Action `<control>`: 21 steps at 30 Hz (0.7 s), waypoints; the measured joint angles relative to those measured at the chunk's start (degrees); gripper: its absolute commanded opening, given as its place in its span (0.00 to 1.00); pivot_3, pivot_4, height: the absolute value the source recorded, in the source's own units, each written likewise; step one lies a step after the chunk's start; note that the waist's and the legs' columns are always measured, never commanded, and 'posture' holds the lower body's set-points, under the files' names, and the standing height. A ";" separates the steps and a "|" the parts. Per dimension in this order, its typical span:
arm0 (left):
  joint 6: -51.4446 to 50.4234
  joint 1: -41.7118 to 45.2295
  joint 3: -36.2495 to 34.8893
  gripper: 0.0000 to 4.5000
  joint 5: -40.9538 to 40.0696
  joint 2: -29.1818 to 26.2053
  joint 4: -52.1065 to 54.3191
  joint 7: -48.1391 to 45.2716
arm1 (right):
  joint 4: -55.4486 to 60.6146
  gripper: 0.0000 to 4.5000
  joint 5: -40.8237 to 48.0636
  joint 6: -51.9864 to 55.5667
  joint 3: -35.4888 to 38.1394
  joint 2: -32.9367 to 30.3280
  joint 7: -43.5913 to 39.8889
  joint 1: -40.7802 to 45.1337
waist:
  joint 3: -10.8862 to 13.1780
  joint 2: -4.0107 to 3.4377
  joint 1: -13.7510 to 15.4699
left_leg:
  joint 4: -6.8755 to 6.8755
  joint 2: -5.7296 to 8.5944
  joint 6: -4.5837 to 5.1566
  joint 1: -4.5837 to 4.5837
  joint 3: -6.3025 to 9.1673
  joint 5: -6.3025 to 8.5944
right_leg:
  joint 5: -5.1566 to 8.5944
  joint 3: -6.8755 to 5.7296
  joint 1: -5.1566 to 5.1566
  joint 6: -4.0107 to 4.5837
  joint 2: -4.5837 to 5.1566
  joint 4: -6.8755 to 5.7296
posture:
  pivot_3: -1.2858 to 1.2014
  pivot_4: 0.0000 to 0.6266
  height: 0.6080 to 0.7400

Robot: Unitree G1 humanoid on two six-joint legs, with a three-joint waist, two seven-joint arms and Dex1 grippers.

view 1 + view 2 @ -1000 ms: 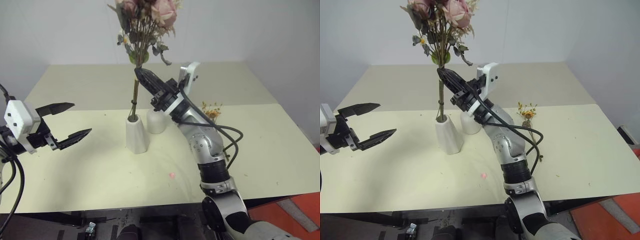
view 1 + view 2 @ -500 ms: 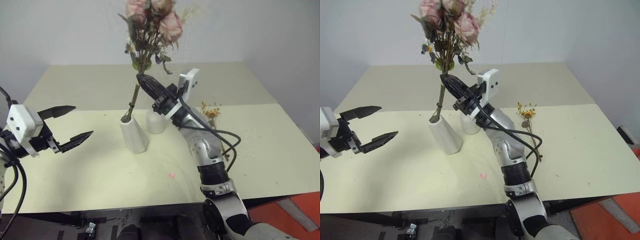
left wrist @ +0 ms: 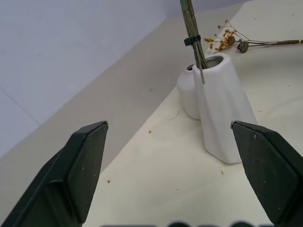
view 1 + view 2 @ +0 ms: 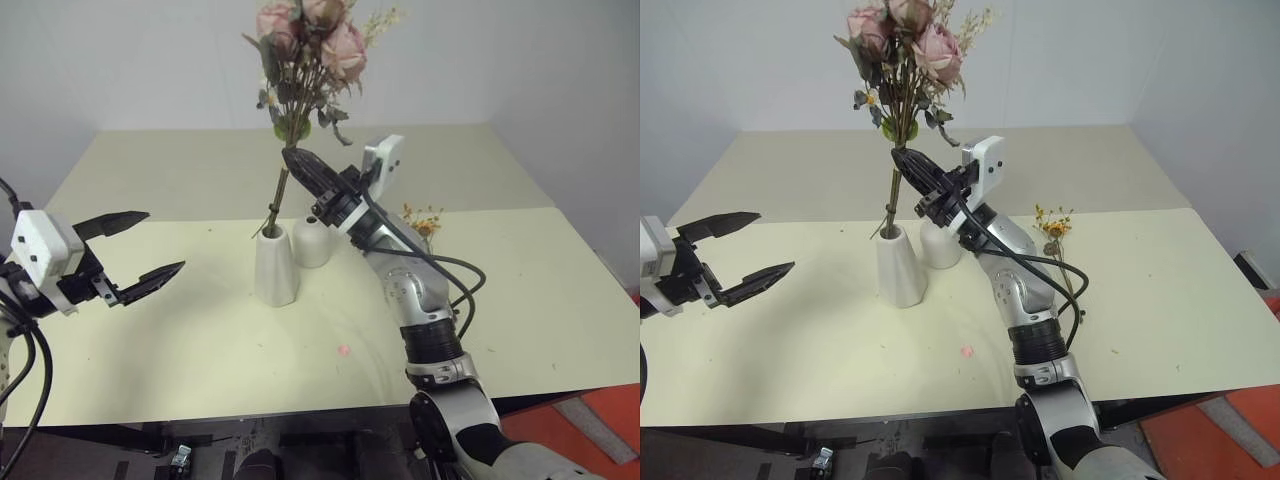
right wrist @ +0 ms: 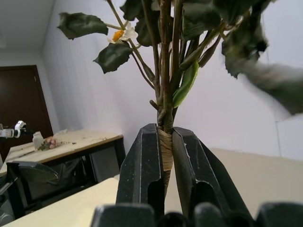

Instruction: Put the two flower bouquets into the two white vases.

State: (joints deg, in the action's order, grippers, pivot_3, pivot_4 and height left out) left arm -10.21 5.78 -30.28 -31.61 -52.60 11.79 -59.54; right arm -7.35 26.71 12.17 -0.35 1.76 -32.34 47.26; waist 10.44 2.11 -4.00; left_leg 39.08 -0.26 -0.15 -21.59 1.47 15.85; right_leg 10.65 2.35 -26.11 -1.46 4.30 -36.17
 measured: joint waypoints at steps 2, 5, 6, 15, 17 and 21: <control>-0.03 0.52 0.20 1.00 0.00 -0.31 0.00 -0.13 | 1.10 0.04 0.67 0.81 0.11 -0.07 0.26 -0.73 | 0.00 0.00 0.01 | 0.00 0.00 0.00 -0.03 0.01 0.00 | 0.00 -0.01 0.00 0.00 0.00 0.00 | 0.52 0.24 1.00; -0.04 1.77 0.22 1.00 -0.02 -0.87 0.00 -0.16 | 2.56 0.04 1.33 1.99 0.16 -0.21 0.65 -1.07 | 0.00 0.00 0.02 | 0.00 0.00 0.00 -0.02 0.00 0.00 | 0.00 0.00 0.00 0.00 0.00 0.00 | 0.52 0.24 1.00; -0.04 2.11 0.23 1.00 -0.02 -0.91 -0.01 -0.24 | 3.10 0.04 1.58 2.35 0.19 -0.31 0.97 -1.07 | 0.00 0.00 0.03 | 0.00 0.00 0.00 -0.02 0.01 0.00 | 0.00 -0.01 0.00 0.00 0.00 0.00 | 0.52 0.24 1.00; -0.03 2.98 1.39 1.00 0.00 -0.91 -0.34 -0.70 | 6.21 0.04 4.13 5.53 1.42 -0.35 3.21 -0.95 | 0.00 0.00 0.00 | 0.00 0.00 0.00 -0.04 0.00 0.00 | 0.00 -0.01 -0.01 0.00 0.00 0.00 | 0.52 0.24 1.00; -0.01 3.26 1.47 1.00 0.00 -0.91 -0.59 -0.75 | 6.93 0.04 5.17 6.13 1.54 -0.34 3.68 -0.71 | 0.00 0.00 -0.01 | 0.00 0.00 0.00 -0.04 0.00 0.00 | 0.00 -0.01 -0.01 0.00 0.00 0.00 | 0.52 0.24 1.00; 0.00 3.28 1.48 1.00 0.01 -0.91 -1.06 -0.78 | 8.49 0.04 6.35 7.25 1.65 -0.42 4.03 -0.64 | 0.00 0.00 -0.01 | 0.00 0.00 0.00 -0.04 0.00 0.00 | 0.00 -0.01 -0.01 0.00 0.00 0.00 | 0.52 0.24 1.00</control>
State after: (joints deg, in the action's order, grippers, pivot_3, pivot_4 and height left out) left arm -10.22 9.06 -28.80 -31.60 -53.50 10.73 -60.33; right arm 1.15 33.06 19.43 1.30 1.34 -28.31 46.62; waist 10.44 2.11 -4.00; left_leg 39.08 -0.26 -0.15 -21.63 1.48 15.85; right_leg 10.65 2.35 -26.12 -1.46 4.30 -36.17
